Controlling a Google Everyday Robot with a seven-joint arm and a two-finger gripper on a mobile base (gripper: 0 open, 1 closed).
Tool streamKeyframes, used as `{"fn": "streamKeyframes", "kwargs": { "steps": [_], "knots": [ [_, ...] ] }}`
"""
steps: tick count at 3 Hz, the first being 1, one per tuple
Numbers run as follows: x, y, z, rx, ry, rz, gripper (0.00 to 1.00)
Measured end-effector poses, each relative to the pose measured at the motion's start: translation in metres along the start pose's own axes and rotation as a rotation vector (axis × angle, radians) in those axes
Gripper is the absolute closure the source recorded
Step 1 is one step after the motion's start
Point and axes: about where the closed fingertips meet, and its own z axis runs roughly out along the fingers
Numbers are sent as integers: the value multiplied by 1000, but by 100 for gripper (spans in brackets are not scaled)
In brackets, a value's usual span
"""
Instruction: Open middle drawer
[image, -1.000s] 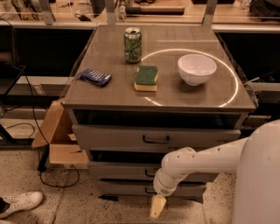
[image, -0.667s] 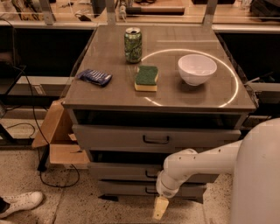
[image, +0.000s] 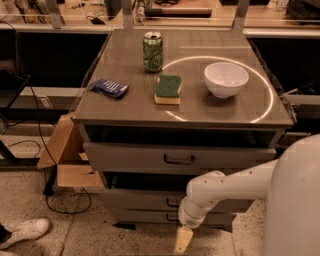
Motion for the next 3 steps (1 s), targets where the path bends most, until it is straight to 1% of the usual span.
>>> {"fn": "streamKeyframes", "kwargs": {
  "steps": [1, 2, 3],
  "knots": [
    [-2, 4, -3, -3, 0, 4, 0],
    [7, 42, -47, -43, -6, 51, 0],
    [10, 88, -90, -112, -51, 77, 0]
  ]
}}
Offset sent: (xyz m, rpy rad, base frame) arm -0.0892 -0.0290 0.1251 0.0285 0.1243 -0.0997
